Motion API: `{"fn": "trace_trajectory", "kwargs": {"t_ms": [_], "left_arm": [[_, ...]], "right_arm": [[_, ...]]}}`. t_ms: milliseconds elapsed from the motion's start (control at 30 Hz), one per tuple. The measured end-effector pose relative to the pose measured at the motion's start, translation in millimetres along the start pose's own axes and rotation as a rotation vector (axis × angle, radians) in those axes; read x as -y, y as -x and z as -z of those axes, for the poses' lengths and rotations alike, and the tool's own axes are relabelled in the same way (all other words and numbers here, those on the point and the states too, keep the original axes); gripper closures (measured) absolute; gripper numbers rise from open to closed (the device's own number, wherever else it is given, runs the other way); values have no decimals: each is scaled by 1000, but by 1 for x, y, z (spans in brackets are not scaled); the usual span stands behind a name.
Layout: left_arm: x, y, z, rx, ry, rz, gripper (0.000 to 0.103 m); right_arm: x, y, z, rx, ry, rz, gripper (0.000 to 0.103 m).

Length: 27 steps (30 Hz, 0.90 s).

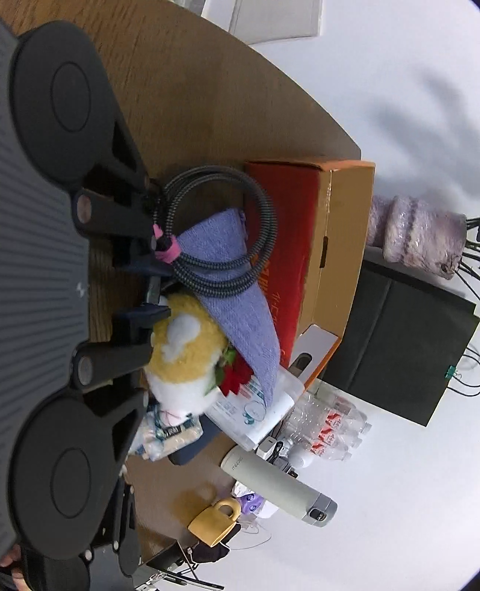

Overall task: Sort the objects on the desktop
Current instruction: 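Grasp the iridescent plastic bag with the right tool while the left tool grasps the black cable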

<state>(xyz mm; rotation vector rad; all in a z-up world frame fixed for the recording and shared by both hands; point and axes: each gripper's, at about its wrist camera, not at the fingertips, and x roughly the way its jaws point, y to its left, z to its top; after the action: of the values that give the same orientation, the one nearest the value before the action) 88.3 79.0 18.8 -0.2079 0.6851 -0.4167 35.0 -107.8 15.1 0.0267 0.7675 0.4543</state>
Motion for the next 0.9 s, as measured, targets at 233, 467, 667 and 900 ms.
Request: {"fn": "trace_trajectory", "kwargs": {"t_ms": [233,467,667,900], "left_arm": [[9,25,5,88,-122,-64,25],[15,12,0,17,-432,-128,2],[-5,-10,-7,-99,-469,-150,18],[-2,-10,-11,-135,-459,-214,49]], "right_arm": [[-2,23,9,55,-7,25,69],[1,42,13,76,-8,47,69],[2,43,15,84,-21,36,68],[-2,41,12,88,-20,15,68]]}}
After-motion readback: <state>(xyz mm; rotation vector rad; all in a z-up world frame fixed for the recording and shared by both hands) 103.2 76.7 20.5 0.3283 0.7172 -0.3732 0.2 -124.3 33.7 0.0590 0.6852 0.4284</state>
